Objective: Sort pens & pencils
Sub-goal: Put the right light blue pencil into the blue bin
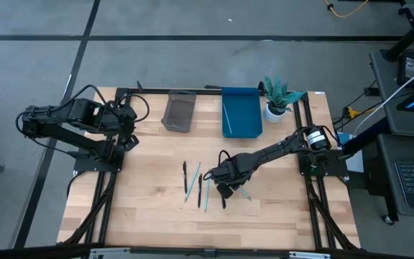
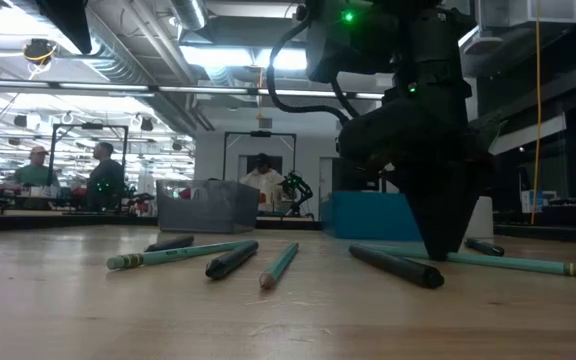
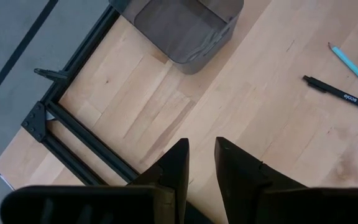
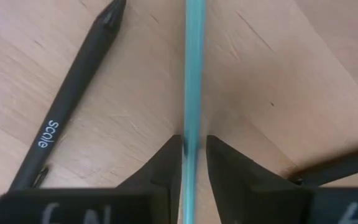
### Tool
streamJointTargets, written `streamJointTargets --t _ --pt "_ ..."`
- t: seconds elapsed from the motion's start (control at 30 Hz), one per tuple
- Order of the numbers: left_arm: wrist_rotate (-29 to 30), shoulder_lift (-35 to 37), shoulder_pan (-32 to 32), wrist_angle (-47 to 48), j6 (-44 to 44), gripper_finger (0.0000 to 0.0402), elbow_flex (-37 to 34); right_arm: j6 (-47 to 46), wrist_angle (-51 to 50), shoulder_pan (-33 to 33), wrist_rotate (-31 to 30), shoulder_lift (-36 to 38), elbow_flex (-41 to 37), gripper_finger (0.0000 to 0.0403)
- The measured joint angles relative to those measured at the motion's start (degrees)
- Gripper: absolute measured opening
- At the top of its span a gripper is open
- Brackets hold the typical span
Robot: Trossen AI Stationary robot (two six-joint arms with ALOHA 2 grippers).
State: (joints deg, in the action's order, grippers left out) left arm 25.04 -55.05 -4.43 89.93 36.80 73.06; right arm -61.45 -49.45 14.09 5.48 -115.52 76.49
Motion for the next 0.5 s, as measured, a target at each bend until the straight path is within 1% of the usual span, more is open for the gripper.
streamJointTargets --t 0.17,0.23,0.5 --pt "0.00 0.01 0.00 0.00 -0.02 0.0073 0.00 -0.90 0.02 0.00 0.07 -0.07 0.00 0.0075" --pt "0.00 -0.01 0.00 0.00 0.00 0.0073 0.00 -1.29 -0.06 0.00 0.07 -0.07 0.00 0.0069" --pt "0.00 0.01 0.00 -0.03 -0.97 0.0073 0.00 -1.31 -0.21 0.00 0.20 -0.09 0.04 0.0013"
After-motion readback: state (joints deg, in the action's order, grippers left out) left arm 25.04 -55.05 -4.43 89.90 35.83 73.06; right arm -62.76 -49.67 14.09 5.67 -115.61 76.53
